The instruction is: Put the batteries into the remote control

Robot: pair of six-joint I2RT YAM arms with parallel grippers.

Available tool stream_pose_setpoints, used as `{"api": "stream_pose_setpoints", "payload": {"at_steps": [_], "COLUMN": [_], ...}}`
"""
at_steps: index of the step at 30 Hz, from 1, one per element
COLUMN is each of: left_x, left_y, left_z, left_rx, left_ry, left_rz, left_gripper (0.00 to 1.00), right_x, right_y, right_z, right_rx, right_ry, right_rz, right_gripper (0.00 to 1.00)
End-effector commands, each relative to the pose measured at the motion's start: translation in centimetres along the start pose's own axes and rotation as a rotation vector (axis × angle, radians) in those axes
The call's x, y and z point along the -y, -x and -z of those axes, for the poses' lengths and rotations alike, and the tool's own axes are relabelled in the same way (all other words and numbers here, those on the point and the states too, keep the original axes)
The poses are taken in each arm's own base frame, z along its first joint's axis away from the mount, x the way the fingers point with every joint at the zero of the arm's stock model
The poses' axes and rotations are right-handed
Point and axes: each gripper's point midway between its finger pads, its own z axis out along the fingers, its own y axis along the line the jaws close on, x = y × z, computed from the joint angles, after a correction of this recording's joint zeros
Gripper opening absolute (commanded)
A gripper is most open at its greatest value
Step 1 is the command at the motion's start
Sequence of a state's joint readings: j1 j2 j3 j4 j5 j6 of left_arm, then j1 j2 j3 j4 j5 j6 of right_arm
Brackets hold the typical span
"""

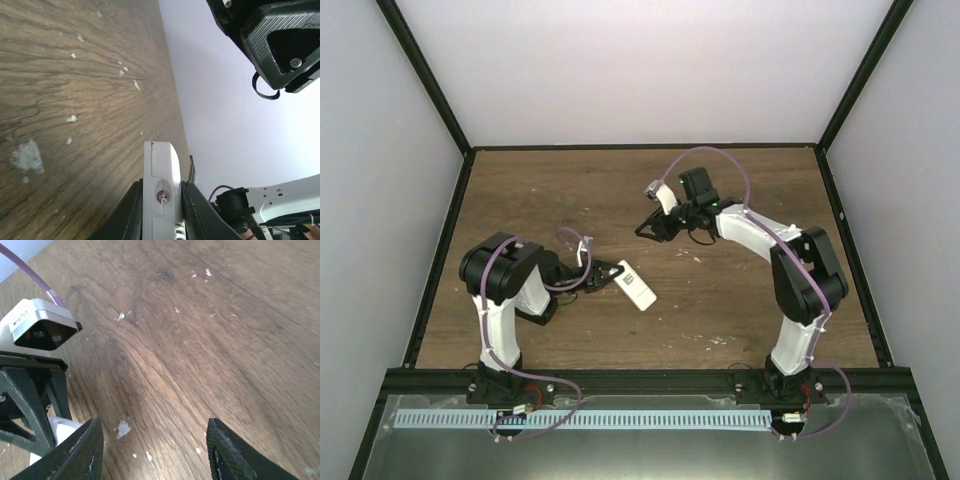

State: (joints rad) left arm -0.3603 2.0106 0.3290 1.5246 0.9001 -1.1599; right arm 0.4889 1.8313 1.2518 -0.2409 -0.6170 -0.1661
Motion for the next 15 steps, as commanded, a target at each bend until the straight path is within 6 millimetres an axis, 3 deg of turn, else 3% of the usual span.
{"api": "stream_pose_setpoints", "payload": {"at_steps": [1,4,11,15], "left_x": [3.7,4.9,8.0,9.8], "left_y": [1.1,1.4,1.4,1.0], "left_z": [-0.2,-0.2,0.1,0.4], "left_rx": [-0.004,-0.003,-0.043,-0.078], "left_ry": [-0.106,-0.132,-0.196,-0.234], "left_rz": [-0.082,-0.081,-0.094,-0.114], "left_gripper": [0.00,0.00,0.00,0.00], "right_x": [-0.1,-1.5,-7.9,-9.8], "right_y": [-0.3,-1.1,-2.0,-2.2], "right_z": [3.7,5.2,7.3,8.5], "right_rx": [0.001,-0.010,0.006,-0.005], "right_ry": [-0.025,0.020,0.318,0.389], "right_rz": [-0.044,-0.077,-0.180,-0.206], "right_gripper": [0.50,0.51,0.52,0.53]}}
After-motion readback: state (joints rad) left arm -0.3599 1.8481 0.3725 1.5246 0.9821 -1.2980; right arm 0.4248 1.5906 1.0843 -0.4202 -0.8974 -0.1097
